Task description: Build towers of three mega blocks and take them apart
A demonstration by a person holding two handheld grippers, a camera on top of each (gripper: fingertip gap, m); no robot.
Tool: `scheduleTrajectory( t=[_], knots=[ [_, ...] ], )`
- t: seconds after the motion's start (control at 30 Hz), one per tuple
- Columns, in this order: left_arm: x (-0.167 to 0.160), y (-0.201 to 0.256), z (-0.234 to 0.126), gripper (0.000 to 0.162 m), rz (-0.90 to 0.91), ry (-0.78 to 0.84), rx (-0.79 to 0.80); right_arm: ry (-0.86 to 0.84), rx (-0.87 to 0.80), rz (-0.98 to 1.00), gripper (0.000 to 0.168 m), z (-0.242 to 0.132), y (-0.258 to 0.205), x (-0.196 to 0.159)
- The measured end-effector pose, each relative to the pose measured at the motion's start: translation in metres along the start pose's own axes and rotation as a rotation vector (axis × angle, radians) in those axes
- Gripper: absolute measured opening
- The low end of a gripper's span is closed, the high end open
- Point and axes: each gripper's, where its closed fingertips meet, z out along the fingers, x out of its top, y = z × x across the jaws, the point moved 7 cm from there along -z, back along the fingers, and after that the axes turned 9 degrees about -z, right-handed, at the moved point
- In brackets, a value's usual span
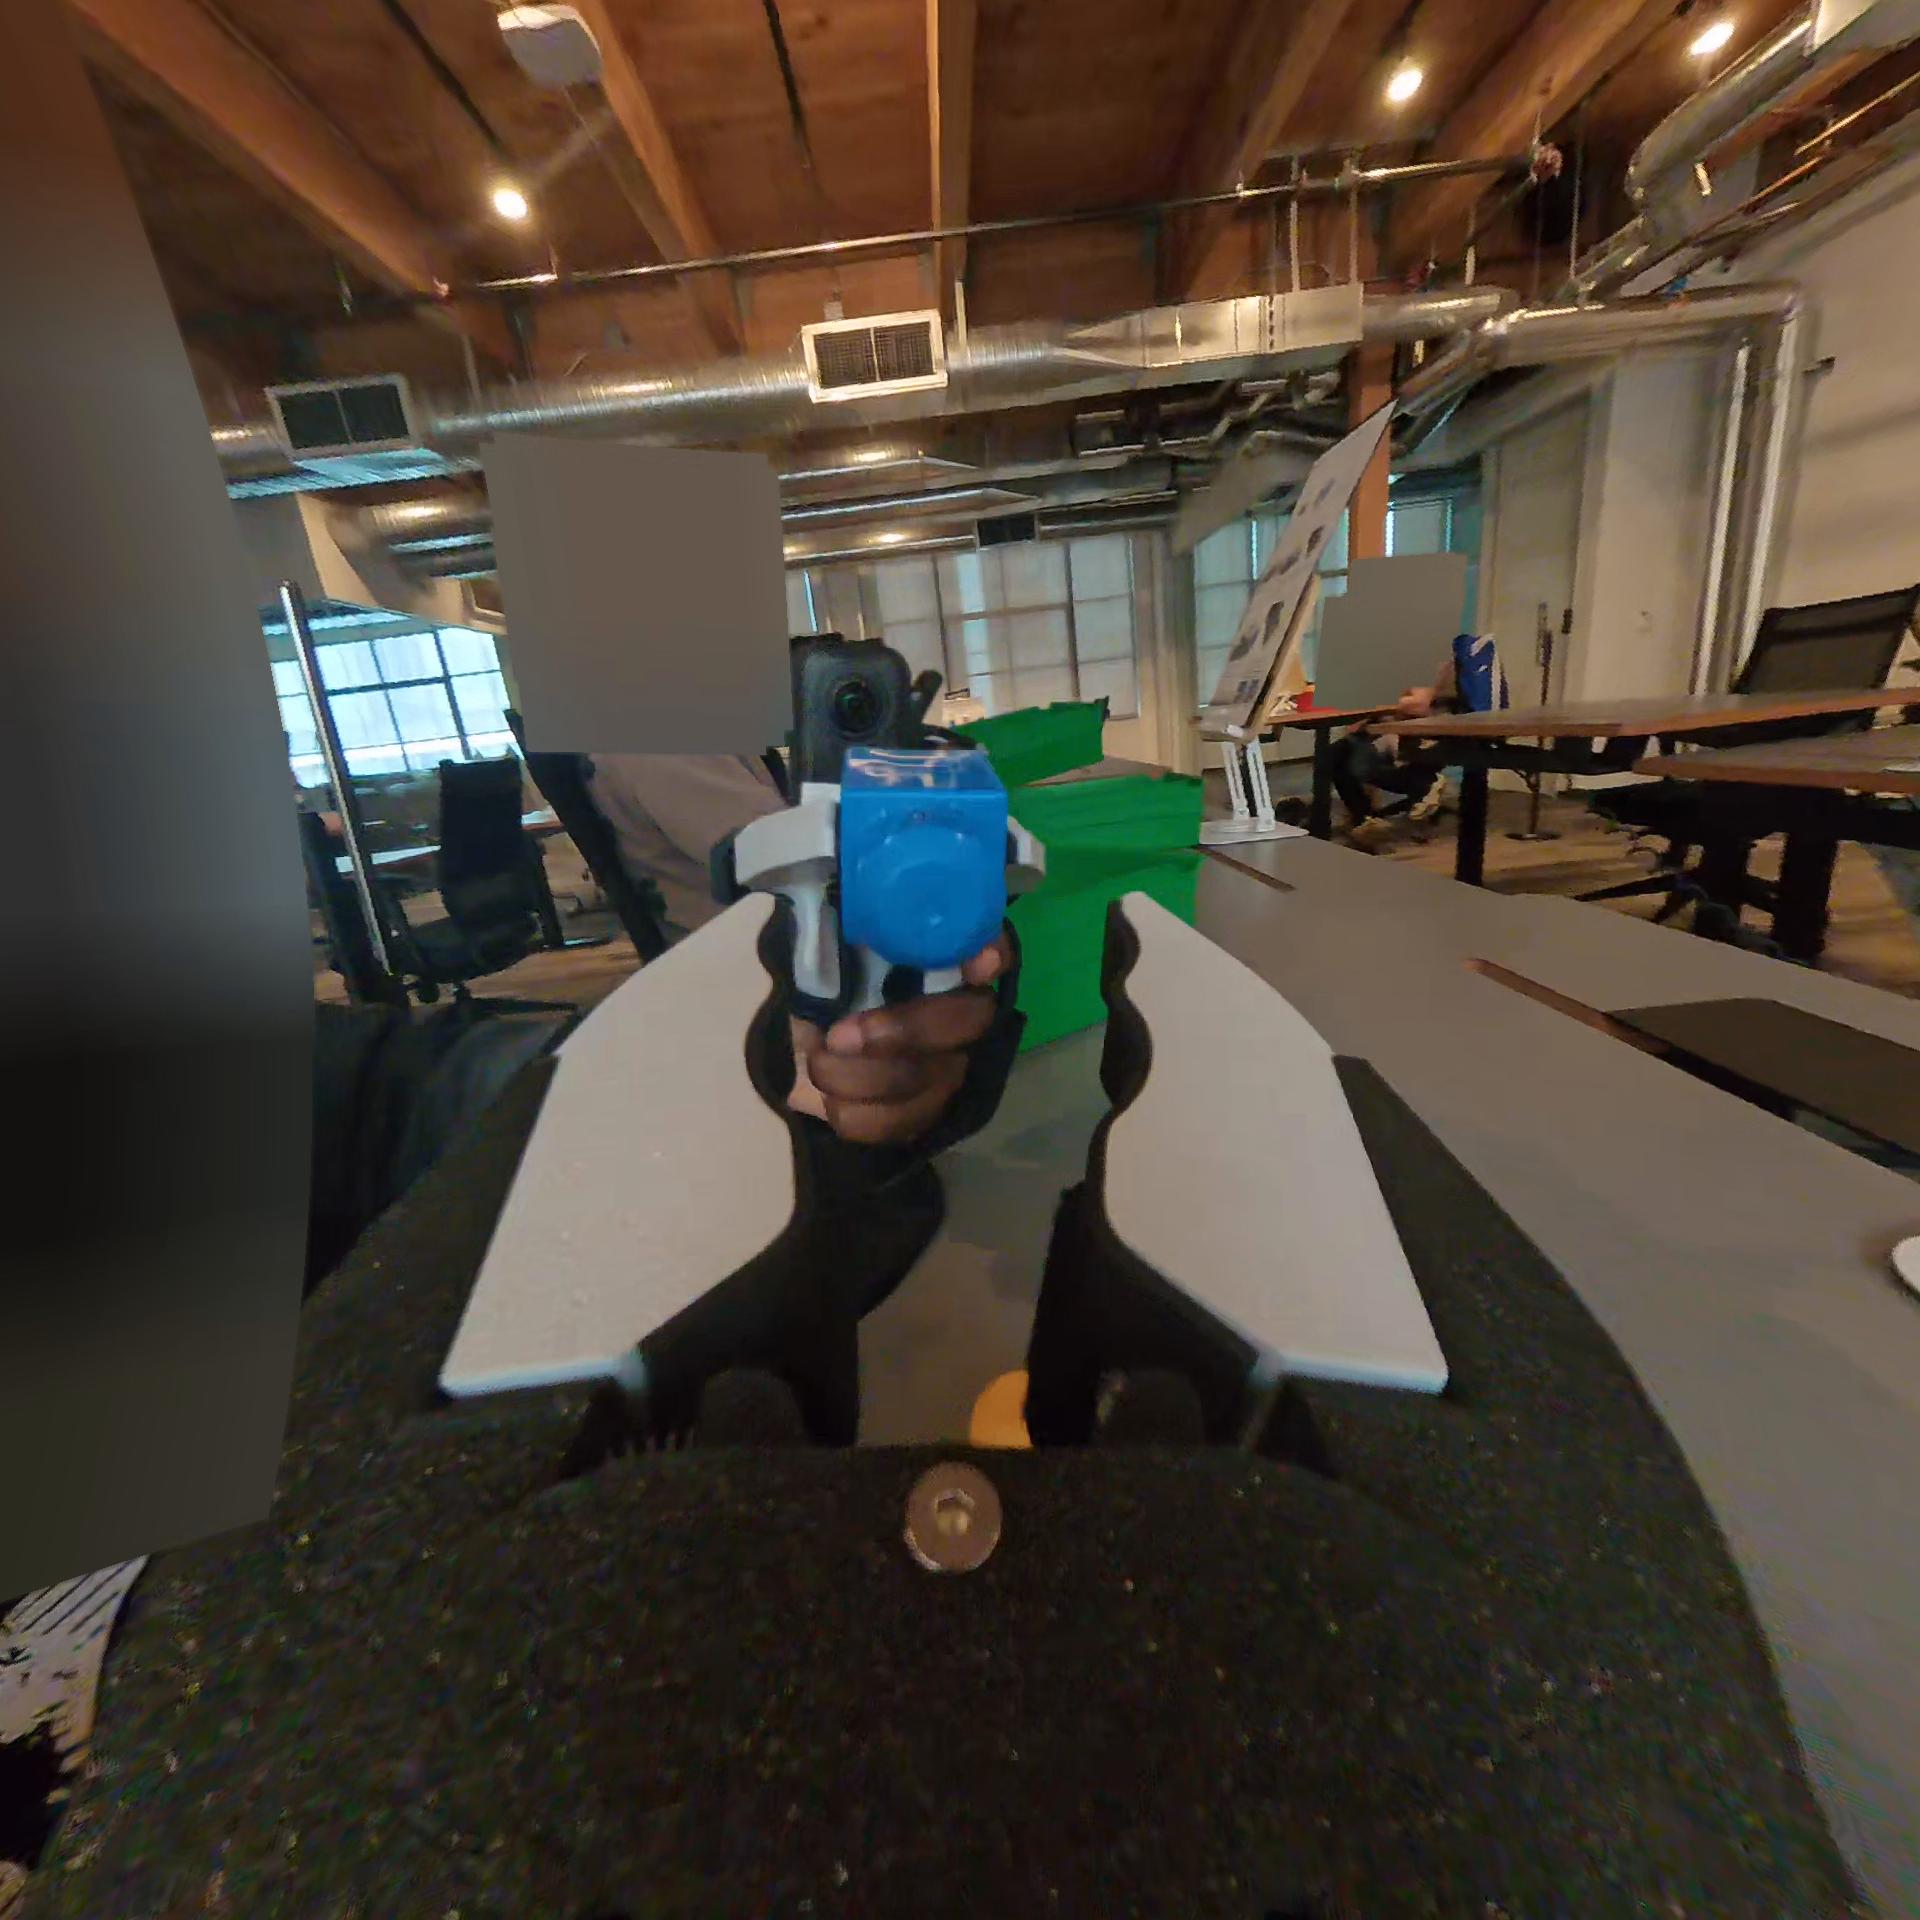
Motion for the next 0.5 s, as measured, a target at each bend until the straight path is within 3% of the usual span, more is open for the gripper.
scheduleTrajectory(
  t=[0.17,0.27,0.4,0.5],
  knots=[
    [-0.011,-0.001,0.001,0.035,-0.012,-0.028,-0.011,-0.036,0.065,-0.006,0.052,0.008,-0.008,-0.006],
    [-0.015,0.0,0.002,0.035,-0.019,-0.043,-0.031,-0.061,0.067,-0.031,0.034,0.009,-0.009,-0.009],
    [-0.018,0.003,0.001,0.036,0.004,-0.079,-0.062,-0.104,0.084,-0.085,0.033,0.007,-0.012,-0.007],
    [-0.02,0.001,-0.003,0.051,0.046,-0.141,-0.048,-0.167,0.109,-0.126,0.032,0.004,-0.015,-0.003]
  ],
)
